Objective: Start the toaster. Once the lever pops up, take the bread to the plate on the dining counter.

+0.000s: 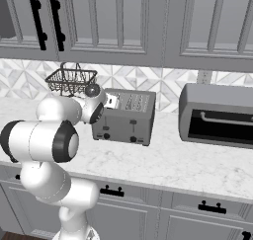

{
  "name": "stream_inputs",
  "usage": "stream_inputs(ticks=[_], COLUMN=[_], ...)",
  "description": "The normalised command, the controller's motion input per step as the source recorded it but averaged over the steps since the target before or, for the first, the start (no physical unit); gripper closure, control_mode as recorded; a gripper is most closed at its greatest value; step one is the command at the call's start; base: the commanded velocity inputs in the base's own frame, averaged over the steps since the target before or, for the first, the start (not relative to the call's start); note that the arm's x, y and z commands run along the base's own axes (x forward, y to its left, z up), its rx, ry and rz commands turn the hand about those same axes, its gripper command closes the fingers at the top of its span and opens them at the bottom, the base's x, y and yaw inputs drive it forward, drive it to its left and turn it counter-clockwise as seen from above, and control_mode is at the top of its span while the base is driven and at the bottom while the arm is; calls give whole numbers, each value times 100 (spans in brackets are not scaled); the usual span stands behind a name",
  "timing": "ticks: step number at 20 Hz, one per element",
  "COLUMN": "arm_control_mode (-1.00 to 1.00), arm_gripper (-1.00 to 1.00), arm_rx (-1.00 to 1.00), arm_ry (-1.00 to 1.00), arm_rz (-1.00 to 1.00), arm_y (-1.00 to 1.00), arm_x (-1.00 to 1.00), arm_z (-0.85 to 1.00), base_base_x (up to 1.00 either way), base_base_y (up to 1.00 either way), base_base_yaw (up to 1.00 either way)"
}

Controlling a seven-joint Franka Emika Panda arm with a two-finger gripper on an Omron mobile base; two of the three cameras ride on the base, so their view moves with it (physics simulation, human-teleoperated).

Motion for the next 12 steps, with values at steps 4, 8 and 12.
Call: stream_inputs(ticks=[4,8,12], arm_control_mode=[-100,-100,-100], arm_gripper=[-100,-100,-100], arm_rx=[0,0,0], arm_ry=[0,0,0], arm_rz=[0,0,0], arm_y=[0,0,0], arm_x=[0,0,0], arm_z=[0,0,0], base_base_x=[0,0,0], base_base_y=[0,0,0], base_base_yaw=[0,0,0])
